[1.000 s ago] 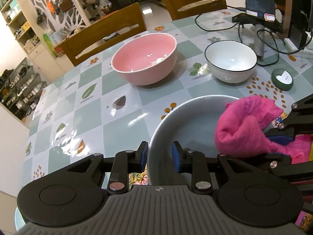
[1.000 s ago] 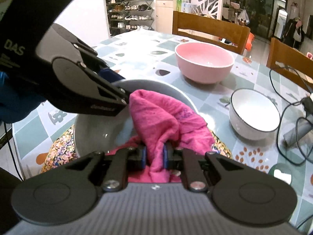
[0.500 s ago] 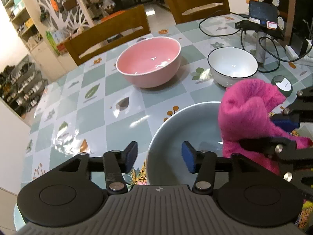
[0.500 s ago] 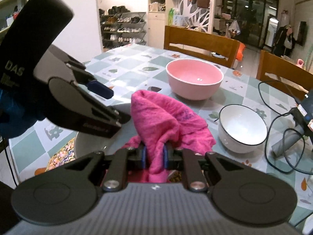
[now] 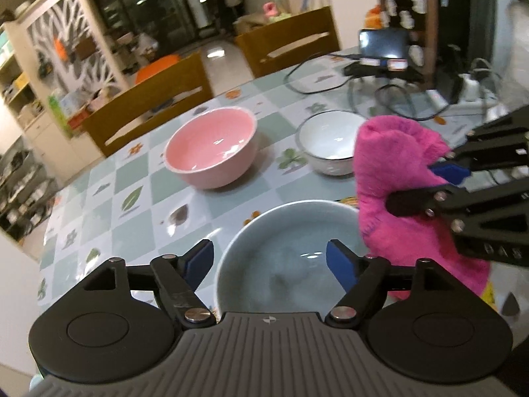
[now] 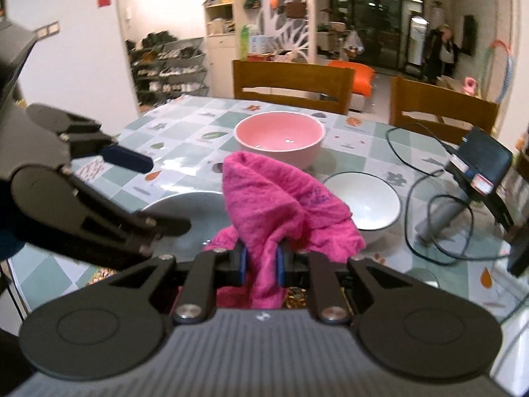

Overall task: Clean bowl
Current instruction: 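Lift the pink cloth out of the grey bowl with the right gripper, then tilt the grey bowl by its rim with the left gripper, exposing its interior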

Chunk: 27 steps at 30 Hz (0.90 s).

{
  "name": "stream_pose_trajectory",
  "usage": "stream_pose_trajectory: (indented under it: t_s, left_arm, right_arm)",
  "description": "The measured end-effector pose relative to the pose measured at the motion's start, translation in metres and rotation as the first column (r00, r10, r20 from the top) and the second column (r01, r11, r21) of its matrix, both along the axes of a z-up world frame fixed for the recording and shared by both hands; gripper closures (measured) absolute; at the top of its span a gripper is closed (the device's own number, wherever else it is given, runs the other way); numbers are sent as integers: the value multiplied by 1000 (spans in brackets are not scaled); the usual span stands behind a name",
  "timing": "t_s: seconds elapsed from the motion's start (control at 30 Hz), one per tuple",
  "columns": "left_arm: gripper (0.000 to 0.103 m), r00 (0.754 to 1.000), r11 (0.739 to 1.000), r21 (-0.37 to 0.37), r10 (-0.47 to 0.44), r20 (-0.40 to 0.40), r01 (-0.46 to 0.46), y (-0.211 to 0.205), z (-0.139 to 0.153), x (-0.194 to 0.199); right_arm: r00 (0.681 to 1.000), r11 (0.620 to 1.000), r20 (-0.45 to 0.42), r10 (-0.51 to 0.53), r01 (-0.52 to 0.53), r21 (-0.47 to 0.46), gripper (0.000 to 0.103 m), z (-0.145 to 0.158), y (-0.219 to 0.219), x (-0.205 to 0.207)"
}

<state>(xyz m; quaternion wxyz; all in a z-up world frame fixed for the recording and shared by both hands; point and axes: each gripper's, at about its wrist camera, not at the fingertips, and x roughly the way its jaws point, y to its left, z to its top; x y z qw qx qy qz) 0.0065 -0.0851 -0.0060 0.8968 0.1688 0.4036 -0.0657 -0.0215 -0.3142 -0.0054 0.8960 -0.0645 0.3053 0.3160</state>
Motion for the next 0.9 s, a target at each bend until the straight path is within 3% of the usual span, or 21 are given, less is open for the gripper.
stream_pose_trajectory:
  t_s: [0.33,0.5,0.9]
  left_arm:
    - [24,991,990,-39,-137,-4,137,-25,8,-17]
    - [24,985,986,-37,-164,-45,162,-35,-5,-19]
    - [30,971,980,63,-179,-158,190,-50,-43,-13]
  right_arm:
    - [995,995,-30,-95,96,39,86,8,-34,-10]
    - [989,990,-52,-136,137,27,86,6,-43,-16]
    - [979,982,-83,-185,188,20,86,-3,-66,-16]
